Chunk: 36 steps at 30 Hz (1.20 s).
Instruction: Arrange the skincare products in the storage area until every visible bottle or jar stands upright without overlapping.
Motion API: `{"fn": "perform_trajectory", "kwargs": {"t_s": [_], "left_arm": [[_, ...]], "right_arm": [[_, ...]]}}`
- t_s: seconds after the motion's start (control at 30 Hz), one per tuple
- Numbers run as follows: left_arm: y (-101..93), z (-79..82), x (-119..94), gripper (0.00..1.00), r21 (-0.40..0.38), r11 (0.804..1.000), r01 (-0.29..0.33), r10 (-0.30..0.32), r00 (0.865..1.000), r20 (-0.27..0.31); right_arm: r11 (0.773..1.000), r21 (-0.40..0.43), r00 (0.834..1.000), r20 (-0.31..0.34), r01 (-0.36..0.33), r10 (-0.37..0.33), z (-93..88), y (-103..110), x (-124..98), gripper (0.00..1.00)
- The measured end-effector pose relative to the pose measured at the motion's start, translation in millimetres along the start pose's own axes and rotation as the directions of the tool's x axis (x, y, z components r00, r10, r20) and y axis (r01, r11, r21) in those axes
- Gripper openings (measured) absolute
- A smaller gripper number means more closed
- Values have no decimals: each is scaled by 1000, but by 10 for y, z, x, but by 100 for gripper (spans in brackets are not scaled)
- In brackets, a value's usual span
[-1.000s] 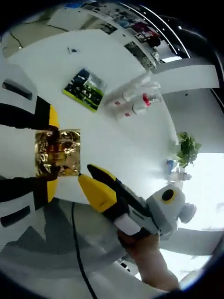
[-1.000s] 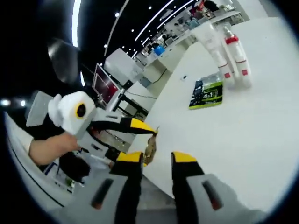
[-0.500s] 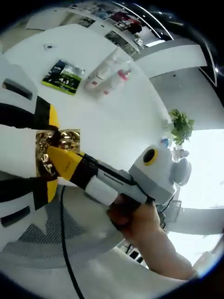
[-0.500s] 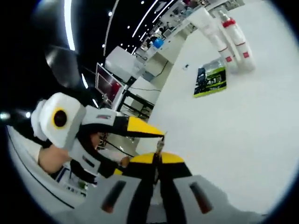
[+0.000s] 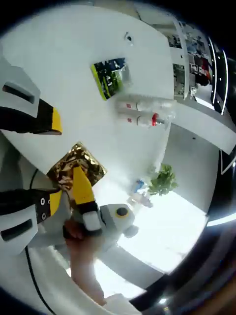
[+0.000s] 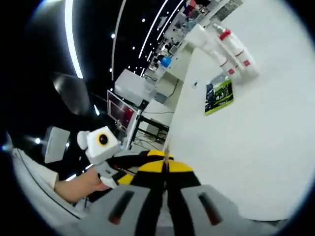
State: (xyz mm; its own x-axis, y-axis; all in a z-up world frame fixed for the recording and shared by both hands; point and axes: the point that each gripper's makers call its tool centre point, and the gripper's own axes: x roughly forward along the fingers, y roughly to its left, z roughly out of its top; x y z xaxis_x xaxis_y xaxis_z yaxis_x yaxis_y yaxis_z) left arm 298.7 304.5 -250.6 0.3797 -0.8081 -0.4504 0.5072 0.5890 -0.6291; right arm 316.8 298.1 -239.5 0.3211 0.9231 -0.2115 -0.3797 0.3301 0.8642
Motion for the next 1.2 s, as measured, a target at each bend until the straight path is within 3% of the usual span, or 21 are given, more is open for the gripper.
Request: {"fn": "perform_trajectory", "kwargs": {"t_s": [0.07,0.17,0.2,0.27,0.37,0.43,0.47,0.5,0.57,0.63,0.77,1.03,1.2], "left_arm": [[-79,-19,23,28,-90,995,47,-45,999,21],[-133,-74,61,15,-77,996,54,-54,999,-1],[-191,-79,81,14,-115,990,79,-79,997,3],[-170,-45,87,12,-148,986,70,-67,997,29],[-200,-13,79,1,-213,972,100,-90,994,56],[-234,-18,74,1,-254,959,125,-114,992,57],[-263,47,58,1,-279,947,162,-137,985,107],[-292,68,51,1,-282,943,176,-147,982,121],[-322,97,39,4,-261,946,190,-155,977,148],[-344,116,45,17,-276,938,210,-168,972,167],[-350,121,24,20,-277,935,223,-178,968,180],[-304,172,-4,17,-322,917,234,-165,959,229],[-286,151,-34,4,-327,915,237,-160,957,244]], "right_arm": [[1000,14,1000,16,-20,20,36,38,-1,2],[1000,7,999,19,-27,27,47,59,12,2],[999,8,999,21,-33,33,50,73,15,2],[999,14,999,35,-42,41,73,87,4,2],[998,25,997,61,-53,51,125,95,-26,2],[997,37,995,81,-62,59,163,100,-45,2],[997,23,993,99,-67,64,189,104,-71,2],[998,21,993,102,-67,65,187,111,-79,2],[996,42,990,117,-81,76,201,123,-92,2],[996,43,989,129,-83,77,218,119,-97,2],[995,44,989,126,-85,79,195,128,-98,2],[990,64,985,122,-126,118,134,205,-111,2],[990,45,986,111,-133,128,84,235,-110,3]]}}
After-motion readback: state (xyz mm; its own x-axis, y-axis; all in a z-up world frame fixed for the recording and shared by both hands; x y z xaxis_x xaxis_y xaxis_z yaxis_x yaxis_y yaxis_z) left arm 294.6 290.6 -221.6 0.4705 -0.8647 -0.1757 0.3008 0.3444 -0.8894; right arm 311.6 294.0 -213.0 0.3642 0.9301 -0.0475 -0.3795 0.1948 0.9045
